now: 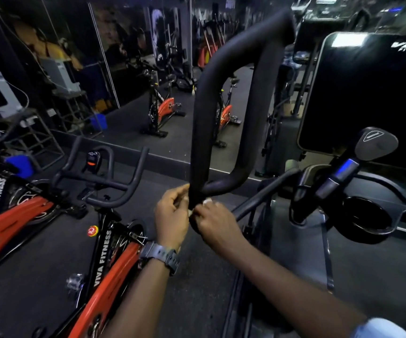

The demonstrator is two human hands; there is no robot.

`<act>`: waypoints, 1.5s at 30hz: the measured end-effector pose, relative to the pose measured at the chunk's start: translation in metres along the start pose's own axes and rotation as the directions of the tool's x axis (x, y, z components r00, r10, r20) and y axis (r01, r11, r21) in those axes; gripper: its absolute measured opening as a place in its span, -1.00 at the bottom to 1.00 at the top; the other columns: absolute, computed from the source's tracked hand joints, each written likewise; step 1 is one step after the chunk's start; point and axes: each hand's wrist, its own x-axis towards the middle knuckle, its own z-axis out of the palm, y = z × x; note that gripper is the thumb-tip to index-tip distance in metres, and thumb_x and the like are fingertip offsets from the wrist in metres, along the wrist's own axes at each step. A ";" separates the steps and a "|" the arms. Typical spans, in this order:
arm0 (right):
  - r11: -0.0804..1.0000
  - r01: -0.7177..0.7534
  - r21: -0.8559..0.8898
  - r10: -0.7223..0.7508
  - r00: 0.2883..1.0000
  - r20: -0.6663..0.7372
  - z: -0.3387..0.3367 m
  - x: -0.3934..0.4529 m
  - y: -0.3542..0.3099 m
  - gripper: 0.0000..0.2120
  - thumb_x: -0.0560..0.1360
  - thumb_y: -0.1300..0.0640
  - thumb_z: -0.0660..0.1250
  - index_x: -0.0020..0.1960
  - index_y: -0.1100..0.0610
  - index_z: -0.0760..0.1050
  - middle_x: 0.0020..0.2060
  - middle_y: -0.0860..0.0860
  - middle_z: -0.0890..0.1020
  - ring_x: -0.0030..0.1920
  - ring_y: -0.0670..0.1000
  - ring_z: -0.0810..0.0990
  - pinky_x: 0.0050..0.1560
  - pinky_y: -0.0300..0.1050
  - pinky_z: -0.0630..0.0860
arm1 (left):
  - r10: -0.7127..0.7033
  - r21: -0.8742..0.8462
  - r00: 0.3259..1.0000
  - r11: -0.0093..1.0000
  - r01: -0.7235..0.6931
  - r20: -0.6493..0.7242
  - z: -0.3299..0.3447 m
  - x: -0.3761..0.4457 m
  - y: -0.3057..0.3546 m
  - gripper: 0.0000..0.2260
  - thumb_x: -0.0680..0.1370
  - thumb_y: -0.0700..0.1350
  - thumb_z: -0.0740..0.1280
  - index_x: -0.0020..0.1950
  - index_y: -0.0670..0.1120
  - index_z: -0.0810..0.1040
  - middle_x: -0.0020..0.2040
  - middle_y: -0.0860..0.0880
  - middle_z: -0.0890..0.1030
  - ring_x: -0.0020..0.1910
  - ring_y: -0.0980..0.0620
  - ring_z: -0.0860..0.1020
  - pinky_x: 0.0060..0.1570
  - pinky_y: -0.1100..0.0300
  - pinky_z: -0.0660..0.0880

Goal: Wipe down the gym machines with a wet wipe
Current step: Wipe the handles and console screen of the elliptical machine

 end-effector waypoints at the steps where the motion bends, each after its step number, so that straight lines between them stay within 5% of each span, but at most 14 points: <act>1: 1.000 -0.010 0.024 0.009 0.998 0.054 0.011 -0.014 0.002 -0.85 0.44 0.11 0.41 -0.24 0.17 0.56 -0.29 0.05 0.53 -0.32 0.13 0.52 -0.44 -0.03 0.35 | -0.016 0.008 1.000 1.000 0.016 0.007 -0.001 -0.004 -0.006 -0.73 0.54 -0.30 0.33 0.12 0.01 0.65 0.04 0.09 0.68 0.03 0.18 0.63 0.12 0.11 0.58; 4: 0.983 -0.069 0.172 0.049 0.991 0.123 0.020 -0.033 0.016 -0.77 0.51 0.06 0.20 -0.07 0.13 0.60 -0.15 0.05 0.55 -0.20 0.13 0.55 -0.41 -0.04 0.45 | -0.049 0.038 0.999 0.998 0.049 0.000 0.002 -0.009 -0.019 -0.71 0.52 -0.33 0.35 0.16 -0.05 0.63 0.02 0.06 0.69 -0.02 0.22 0.64 -0.02 0.39 0.54; 7: 0.881 -0.240 0.407 0.256 0.966 0.014 0.015 -0.025 0.021 -0.79 0.46 0.13 0.19 0.01 0.10 0.56 -0.07 0.03 0.56 -0.08 0.07 0.56 -0.20 -0.07 0.49 | -0.052 0.053 0.999 0.997 0.053 -0.013 0.006 -0.009 -0.025 -0.73 0.51 -0.29 0.39 0.17 -0.05 0.63 0.00 0.05 0.69 -0.01 0.17 0.65 0.02 0.31 0.56; 10: 0.777 -0.254 0.576 0.375 0.922 -0.099 0.029 -0.026 0.012 -0.80 0.43 0.27 0.25 0.01 0.16 0.56 -0.07 0.06 0.60 -0.04 0.02 0.56 -0.07 -0.18 0.48 | -0.043 0.100 0.998 0.994 0.047 -0.036 0.009 -0.016 -0.029 -0.73 0.54 -0.24 0.38 0.22 -0.06 0.62 0.03 0.06 0.69 0.00 0.23 0.64 0.03 0.31 0.55; 16: 0.706 -0.372 0.602 0.398 0.912 0.097 0.081 -0.078 0.026 -0.78 0.39 0.31 0.23 -0.01 0.18 0.55 -0.07 0.07 0.56 -0.05 0.13 0.55 -0.01 -0.15 0.44 | -0.131 0.086 0.991 0.988 0.130 0.001 0.025 -0.037 -0.046 -0.74 0.60 -0.20 0.31 0.23 0.08 0.57 0.02 0.17 0.68 0.06 0.19 0.63 0.11 0.15 0.54; 20: 0.543 -0.424 0.725 0.453 0.875 0.172 0.075 -0.060 0.012 -0.68 0.57 0.18 0.13 0.29 0.16 0.44 0.16 0.08 0.55 0.15 0.03 0.53 0.15 -0.13 0.48 | -0.171 0.081 0.985 0.982 0.173 -0.029 0.037 -0.044 -0.057 -0.80 0.59 -0.16 0.33 0.08 0.14 0.61 -0.01 0.12 0.69 0.03 0.09 0.64 0.09 0.05 0.55; 23: 0.638 -0.350 0.686 0.355 0.924 0.142 0.078 -0.073 0.013 -0.66 0.60 0.15 0.20 0.36 0.16 0.41 0.24 0.06 0.55 0.23 0.00 0.52 0.26 -0.14 0.40 | -0.217 0.022 0.974 0.976 0.218 -0.063 0.040 -0.045 -0.066 -0.81 0.55 -0.11 0.34 0.12 0.08 0.63 0.01 0.02 0.70 0.04 -0.01 0.65 0.13 -0.05 0.54; 27: 0.893 -0.298 0.337 0.283 0.954 0.096 0.097 -0.102 0.073 -0.66 0.55 0.15 0.19 0.30 0.13 0.52 0.25 0.00 0.58 0.27 -0.02 0.51 0.44 0.06 0.25 | -0.303 -0.015 0.950 0.953 0.303 -0.078 0.051 -0.051 -0.078 -0.79 0.55 -0.15 0.38 0.18 -0.07 0.60 0.02 0.01 0.70 0.05 0.02 0.65 0.18 -0.06 0.53; 31: 0.797 -0.381 0.469 0.296 0.923 0.247 0.084 -0.080 0.032 -0.52 0.46 0.31 0.14 0.38 0.20 0.43 0.33 0.12 0.50 0.39 0.09 0.38 0.43 0.06 0.31 | -0.440 -0.229 0.893 0.883 0.410 -0.098 0.072 -0.053 -0.088 -0.81 0.55 -0.25 0.36 0.15 -0.15 0.60 0.08 -0.10 0.68 0.10 -0.06 0.61 0.13 0.07 0.53; 35: 0.939 -0.163 0.303 0.114 0.979 0.171 0.098 -0.095 0.094 -0.49 0.43 0.32 0.26 0.36 0.08 0.42 0.29 -0.01 0.54 0.36 0.02 0.44 0.46 0.08 0.18 | -0.582 -0.447 0.812 0.740 0.503 -0.049 0.081 -0.053 -0.086 -0.75 0.56 -0.32 0.30 0.24 -0.31 0.52 0.21 -0.21 0.61 0.22 -0.12 0.57 0.19 0.07 0.51; 39: 0.915 -0.346 0.207 0.321 0.936 0.146 0.095 -0.083 0.133 -0.60 0.40 0.37 0.39 0.21 0.12 0.56 0.14 0.02 0.63 0.27 0.12 0.51 0.40 0.12 0.23 | -0.618 -0.484 0.783 0.706 0.517 -0.064 0.085 -0.052 -0.088 -0.78 0.56 -0.31 0.33 0.20 -0.26 0.55 0.22 -0.19 0.61 0.23 -0.12 0.57 0.24 0.00 0.49; 42: 0.960 -0.137 0.242 0.104 0.984 0.145 0.089 -0.090 0.072 -0.41 0.23 0.33 0.29 0.27 0.19 0.53 0.21 0.08 0.60 0.27 0.10 0.51 0.36 -0.01 0.35 | -0.605 -0.441 0.791 0.735 0.514 -0.086 0.086 -0.052 -0.093 -0.76 0.55 -0.28 0.35 0.21 -0.31 0.55 0.18 -0.22 0.63 0.22 -0.16 0.58 0.24 0.00 0.50; 45: 0.974 -0.046 0.221 0.027 0.996 0.089 0.105 -0.098 0.121 -0.45 0.37 0.36 0.25 0.34 0.10 0.43 0.26 0.01 0.56 0.29 0.04 0.49 0.43 0.05 0.22 | -0.599 -0.446 0.796 0.736 0.509 -0.080 0.084 -0.051 -0.096 -0.75 0.56 -0.31 0.33 0.23 -0.32 0.52 0.18 -0.20 0.62 0.21 -0.11 0.57 0.21 0.04 0.50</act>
